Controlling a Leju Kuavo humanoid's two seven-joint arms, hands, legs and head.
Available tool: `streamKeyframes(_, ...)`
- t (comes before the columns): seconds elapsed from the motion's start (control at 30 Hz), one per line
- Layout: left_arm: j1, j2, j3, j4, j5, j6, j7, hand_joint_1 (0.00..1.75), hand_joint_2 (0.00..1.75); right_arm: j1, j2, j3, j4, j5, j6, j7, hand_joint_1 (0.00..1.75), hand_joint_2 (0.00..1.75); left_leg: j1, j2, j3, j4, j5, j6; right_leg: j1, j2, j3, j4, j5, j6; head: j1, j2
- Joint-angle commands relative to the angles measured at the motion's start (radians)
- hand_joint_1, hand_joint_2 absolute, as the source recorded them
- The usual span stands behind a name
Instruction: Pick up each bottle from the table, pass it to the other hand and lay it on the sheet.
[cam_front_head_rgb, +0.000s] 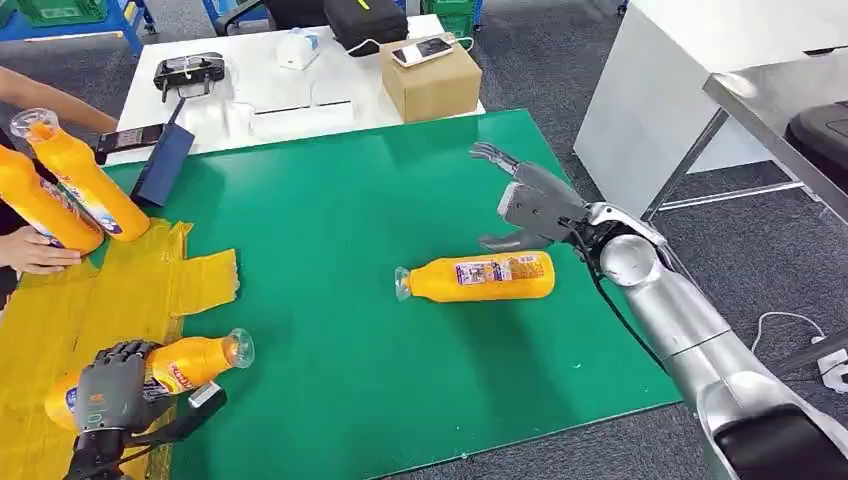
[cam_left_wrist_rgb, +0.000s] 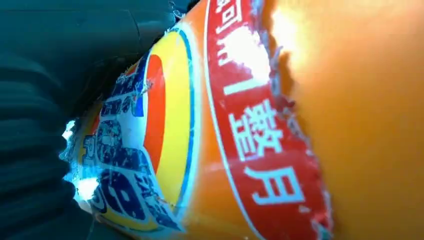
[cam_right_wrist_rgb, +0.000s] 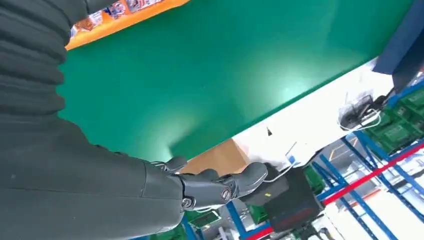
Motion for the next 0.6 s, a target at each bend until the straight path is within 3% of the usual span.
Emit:
streamKeyframes(0.03, -0.015, 0.032, -0.069, 0.142, -0.010, -0.021, 0.058, 0.12, 1.75, -0.077, -0.005, 0.090, 0.107, -0.004, 0.008, 0.020, 0.00, 1.75, 0.000, -0.003, 0.001, 0.000, 0.000, -0.001, 0.000, 0.006, 0.000, 0.000, 0.001, -0.003, 0.000, 0.000)
streamKeyframes(0.07, -0.020, 0.039, -0.084, 0.153, -0.010, -0.018, 0.073, 0.00, 0.00, -0.081, -0.001, 0.101, 0.121, -0.006, 0.010, 0.025, 0.00, 1.75, 0.000, -0.002, 0.001, -0.001, 0.001, -0.001, 0.000, 0.004, 0.000, 0.001, 0.000, -0.002, 0.000, 0.000)
streamKeyframes(0.17, -0.057, 0.086, -0.142, 0.231, -0.010, -0.052, 0.152, 0.00, 0.00, -0.121, 0.027, 0.173, 0.215, -0.005, 0.028, 0.043, 0.00, 1.75, 0.000, -0.002, 0.003, -0.001, 0.001, -0.002, 0.000, 0.008, 0.001, 0.001, 0.001, -0.003, -0.001, 0.000)
streamKeyframes(0.37, -0.079, 0.118, -0.154, 0.280, -0.010, -0.100, 0.142, 0.00, 0.00, -0.149, 0.054, 0.262, 0.338, -0.001, 0.026, 0.058, 0.00, 1.75, 0.000, -0.002, 0.004, -0.001, 0.003, -0.002, -0.001, 0.004, 0.002, 0.003, 0.001, -0.002, 0.000, 0.000)
streamKeyframes(0.6, -0.056, 0.083, -0.113, 0.110, 0.202, -0.020, -0.030, 0.00, 0.00, -0.108, 0.027, 0.275, 0.412, 0.027, -0.019, 0.045, 0.00, 1.75, 0.001, -0.005, 0.003, -0.001, 0.004, -0.002, 0.001, 0.006, 0.002, 0.003, 0.001, -0.003, 0.000, 0.000)
